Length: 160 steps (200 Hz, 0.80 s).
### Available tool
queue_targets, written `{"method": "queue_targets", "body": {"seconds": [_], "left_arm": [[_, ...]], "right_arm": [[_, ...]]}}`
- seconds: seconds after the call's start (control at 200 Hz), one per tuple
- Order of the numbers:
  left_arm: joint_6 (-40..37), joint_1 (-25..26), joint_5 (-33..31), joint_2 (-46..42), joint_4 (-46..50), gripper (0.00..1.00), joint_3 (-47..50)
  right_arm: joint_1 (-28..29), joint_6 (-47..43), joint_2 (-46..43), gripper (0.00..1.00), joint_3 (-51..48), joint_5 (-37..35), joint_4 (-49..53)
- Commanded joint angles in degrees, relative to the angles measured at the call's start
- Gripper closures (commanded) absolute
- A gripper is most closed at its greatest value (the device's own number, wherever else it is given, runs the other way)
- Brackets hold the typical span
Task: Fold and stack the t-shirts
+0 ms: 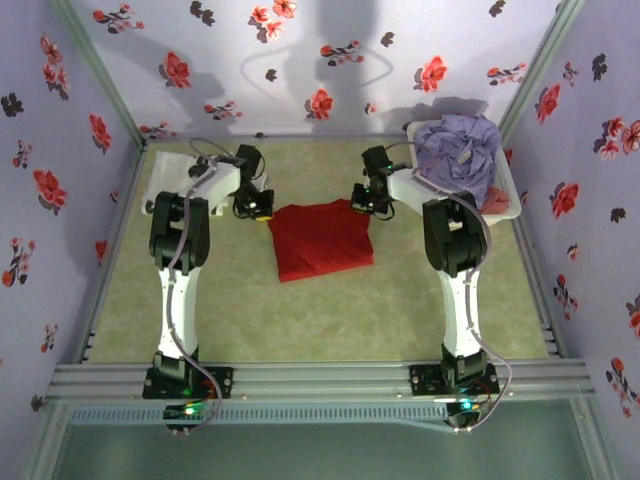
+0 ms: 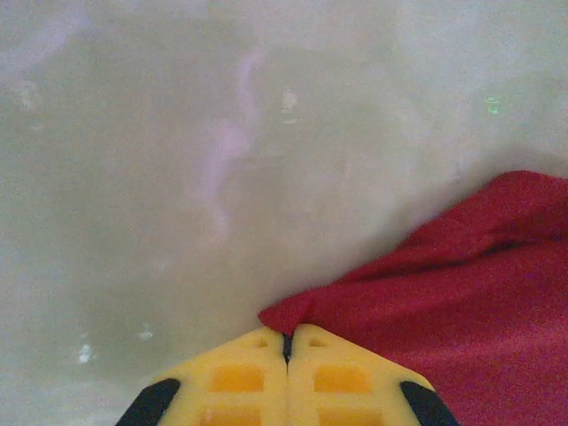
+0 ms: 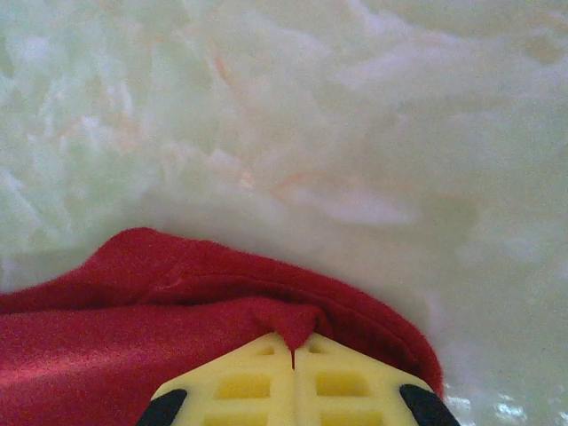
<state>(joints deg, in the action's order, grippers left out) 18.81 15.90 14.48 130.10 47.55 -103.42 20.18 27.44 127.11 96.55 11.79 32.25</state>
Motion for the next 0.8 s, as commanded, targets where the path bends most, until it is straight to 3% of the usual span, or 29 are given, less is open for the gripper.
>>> {"method": "queue_targets", "body": {"seconds": [0.0, 0.255, 0.475, 0.64, 0.735, 0.795], "left_arm": [[-2.1, -1.1, 2.1, 2.4, 1.9, 0.97, -3.7], [-2.4, -1.0, 3.4, 0.3, -0.8, 0.92, -0.9], [-2.5, -1.0, 3.4, -0.1, -0.4, 0.85, -1.2], [-2.8, -0.8, 3.4, -0.1, -0.4, 0.91, -1.6], [-3.0, -0.7, 3.5, -0.5, -0.4, 0.83, -1.8], [-2.9, -0.6, 4.0, -1.3, -0.6, 0.76, -1.7]], "right_arm": [[-0.6, -1.5, -3.5, 1.00, -1.2, -1.7, 6.1], [-1.1, -1.0, -7.2, 1.00, -0.8, -3.8, 6.0], [-2.4, -0.2, -1.5, 1.00, 2.4, -3.4, 8.0], [-4.0, -0.6, 5.0, 1.00, 8.0, -2.6, 11.0], [-4.4, -2.0, 7.0, 1.00, 11.4, -2.4, 13.8], [-4.4, -2.5, 6.5, 0.85, 12.8, -2.5, 15.3]]}}
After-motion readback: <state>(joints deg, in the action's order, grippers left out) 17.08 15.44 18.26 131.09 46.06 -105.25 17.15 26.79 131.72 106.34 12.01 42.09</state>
